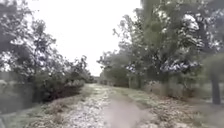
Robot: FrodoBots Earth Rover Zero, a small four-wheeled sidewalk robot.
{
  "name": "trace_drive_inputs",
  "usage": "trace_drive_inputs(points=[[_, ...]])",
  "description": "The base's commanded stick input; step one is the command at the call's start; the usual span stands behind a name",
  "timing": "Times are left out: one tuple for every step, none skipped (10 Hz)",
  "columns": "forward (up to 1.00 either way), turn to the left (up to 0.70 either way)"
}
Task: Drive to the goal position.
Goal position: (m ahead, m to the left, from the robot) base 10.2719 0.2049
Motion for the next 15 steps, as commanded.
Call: trace_drive_inputs(points=[[0.85,0.0],[0.85,0.0],[0.85,0.0],[0.85,0.0],[0.85,0.0],[0.85,0.0],[0.85,0.08],[0.85,0.26],[0.85,0.32],[0.85,0.27],[0.85,0.09],[0.85,0.24],[0.85,0.34],[0.85,0.23],[0.85,0.05]])
